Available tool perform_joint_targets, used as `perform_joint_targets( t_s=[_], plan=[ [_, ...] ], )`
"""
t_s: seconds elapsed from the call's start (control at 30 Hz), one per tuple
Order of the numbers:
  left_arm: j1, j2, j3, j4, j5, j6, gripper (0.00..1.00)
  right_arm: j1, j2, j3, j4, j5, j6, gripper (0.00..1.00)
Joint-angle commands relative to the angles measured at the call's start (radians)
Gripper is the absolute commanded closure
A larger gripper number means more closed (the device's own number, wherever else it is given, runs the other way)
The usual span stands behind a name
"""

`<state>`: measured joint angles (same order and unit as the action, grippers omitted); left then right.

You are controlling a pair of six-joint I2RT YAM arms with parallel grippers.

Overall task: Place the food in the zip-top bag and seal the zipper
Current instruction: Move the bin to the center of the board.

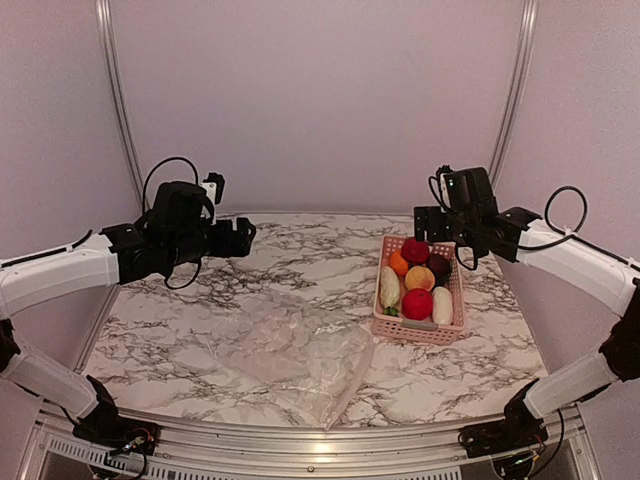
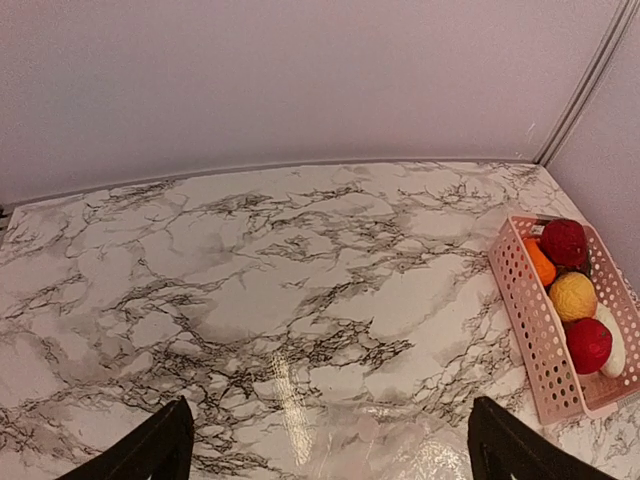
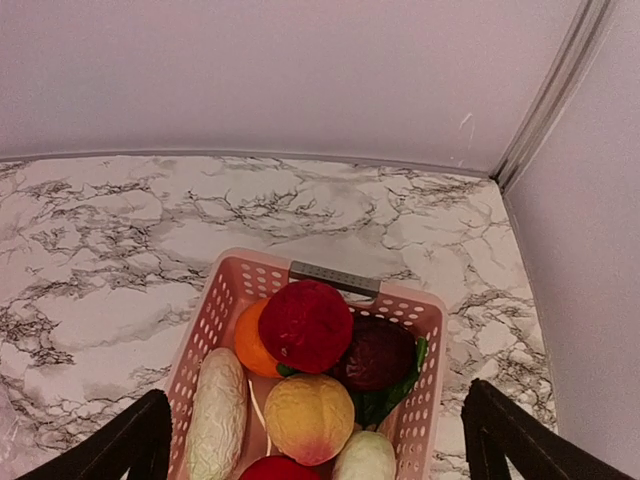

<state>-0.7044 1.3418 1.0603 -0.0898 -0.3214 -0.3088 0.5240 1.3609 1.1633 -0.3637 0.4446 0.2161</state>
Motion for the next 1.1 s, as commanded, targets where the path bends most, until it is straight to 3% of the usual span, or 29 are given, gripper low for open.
perform_joint_targets(
  t_s=[0.0,0.17,0.33,0.5,0.67,0.8,1.07],
  plan=[
    [-0.035,0.033,-0.05,0.051,-0.016,-0.109,0.02,0.017,-0.007,-0.008,-0.034,0.073,0.052,0.02],
    [-0.049,0.036,-0.074,0.036,-0.089,-0.179,0.01,0.019,0.001,0.014,-0.07,0.106,0.091,0.02],
    [-0.038,0.041,-0.075,0.026,-0.057,-0.158,0.03,0.02,-0.002,0.048,-0.085,-0.113,0.02,0.04],
    [-0.046,0.067,-0.04,-0.046,0.047,-0.092,0.24,0.026,0.036,0.087,-0.099,-0.342,0.0,0.24],
    [-0.084,0.035,-0.091,-0.07,0.119,-0.079,0.3,0.047,0.094,0.065,-0.134,-0.487,0.051,0.41],
    [-0.119,-0.004,-0.147,-0.09,0.161,-0.109,0.31,0.062,0.153,0.085,-0.19,-0.475,0.09,0.46],
    [-0.158,-0.078,-0.24,-0.116,0.165,-0.202,0.31,0.062,0.348,0.206,-0.264,-0.364,0.164,0.46]
  ],
)
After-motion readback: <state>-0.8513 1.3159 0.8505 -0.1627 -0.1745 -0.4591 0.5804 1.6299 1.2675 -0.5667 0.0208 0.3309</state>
